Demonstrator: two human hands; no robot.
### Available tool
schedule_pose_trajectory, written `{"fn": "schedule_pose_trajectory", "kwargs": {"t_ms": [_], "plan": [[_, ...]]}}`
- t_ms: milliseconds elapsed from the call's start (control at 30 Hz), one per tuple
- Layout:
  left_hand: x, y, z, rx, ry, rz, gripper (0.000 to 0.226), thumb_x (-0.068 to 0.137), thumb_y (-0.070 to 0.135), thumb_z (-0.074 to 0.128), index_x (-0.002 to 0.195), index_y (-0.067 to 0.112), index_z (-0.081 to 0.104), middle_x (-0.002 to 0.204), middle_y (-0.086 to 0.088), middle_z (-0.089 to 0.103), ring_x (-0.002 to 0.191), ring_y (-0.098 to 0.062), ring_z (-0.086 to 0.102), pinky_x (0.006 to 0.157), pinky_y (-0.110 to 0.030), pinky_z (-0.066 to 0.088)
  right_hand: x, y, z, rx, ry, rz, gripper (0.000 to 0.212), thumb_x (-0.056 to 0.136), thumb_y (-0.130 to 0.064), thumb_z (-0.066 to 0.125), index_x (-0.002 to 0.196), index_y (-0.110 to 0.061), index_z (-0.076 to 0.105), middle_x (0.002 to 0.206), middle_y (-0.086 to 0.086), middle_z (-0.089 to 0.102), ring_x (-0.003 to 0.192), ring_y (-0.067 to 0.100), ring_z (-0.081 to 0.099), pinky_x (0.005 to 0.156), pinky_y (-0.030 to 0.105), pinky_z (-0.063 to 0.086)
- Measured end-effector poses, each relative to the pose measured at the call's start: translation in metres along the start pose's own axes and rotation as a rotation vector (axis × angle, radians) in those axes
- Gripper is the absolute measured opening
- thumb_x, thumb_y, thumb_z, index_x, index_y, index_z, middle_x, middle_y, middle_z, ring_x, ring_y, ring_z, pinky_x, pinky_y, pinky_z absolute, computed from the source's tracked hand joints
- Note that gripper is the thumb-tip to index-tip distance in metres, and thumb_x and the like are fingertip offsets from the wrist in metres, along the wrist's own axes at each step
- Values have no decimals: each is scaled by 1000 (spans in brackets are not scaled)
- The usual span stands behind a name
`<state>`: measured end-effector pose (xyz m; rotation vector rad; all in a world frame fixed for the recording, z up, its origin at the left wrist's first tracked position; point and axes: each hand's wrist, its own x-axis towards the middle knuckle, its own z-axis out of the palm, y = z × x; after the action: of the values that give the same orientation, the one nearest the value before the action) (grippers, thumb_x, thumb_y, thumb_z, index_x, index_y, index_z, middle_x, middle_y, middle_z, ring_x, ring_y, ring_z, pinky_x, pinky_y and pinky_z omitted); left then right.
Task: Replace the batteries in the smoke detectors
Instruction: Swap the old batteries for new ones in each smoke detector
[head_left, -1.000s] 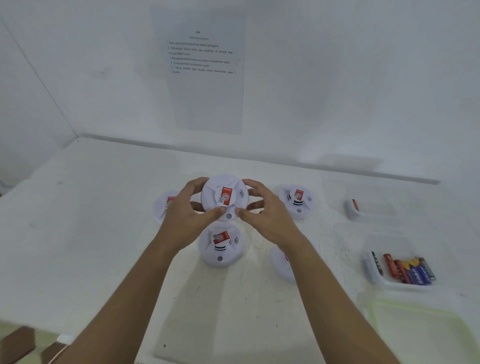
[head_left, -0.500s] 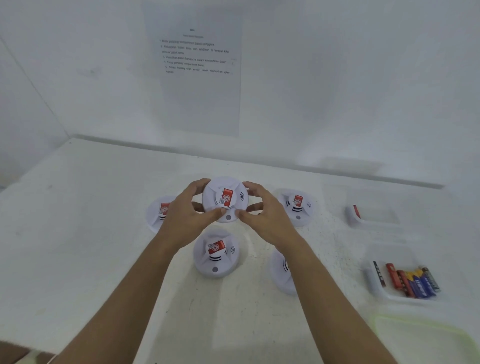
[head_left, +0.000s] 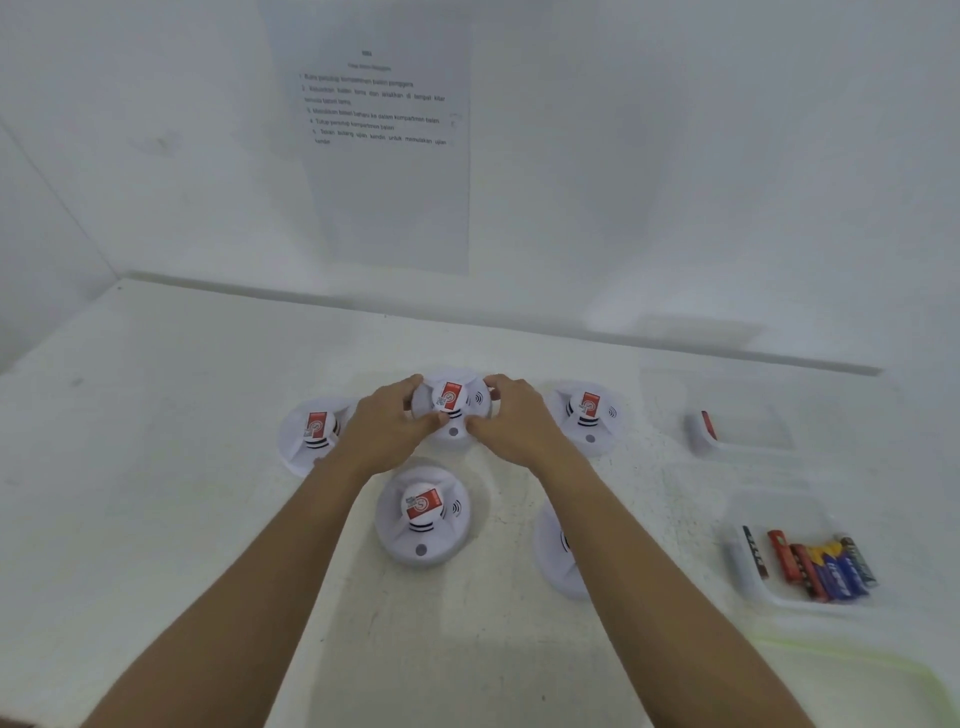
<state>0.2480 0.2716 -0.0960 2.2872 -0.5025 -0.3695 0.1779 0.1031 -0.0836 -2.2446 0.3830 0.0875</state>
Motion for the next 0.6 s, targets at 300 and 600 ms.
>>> {"fn": "schedule_pose_trajectory", "kwargs": {"t_ms": [300, 600], "plan": [[-3, -2, 8, -1, 31, -44, 42, 79, 54, 64, 107, 22, 64, 108, -5, 68, 98, -25, 65, 90, -31, 47, -4, -7, 2, -105, -47, 73, 42, 93, -21, 61, 127, 3, 54, 119, 18, 58, 109, 28, 53, 81, 28, 36], [-57, -6, -24, 24, 336, 62, 37, 94, 25, 63, 131, 21, 60, 126, 8, 62, 112, -15, 57, 92, -21, 38, -20, -46, 28, -97, 45, -172, 48, 92, -23, 58, 139, -19, 50, 144, 2, 48, 135, 26, 37, 109, 41, 33]]}}
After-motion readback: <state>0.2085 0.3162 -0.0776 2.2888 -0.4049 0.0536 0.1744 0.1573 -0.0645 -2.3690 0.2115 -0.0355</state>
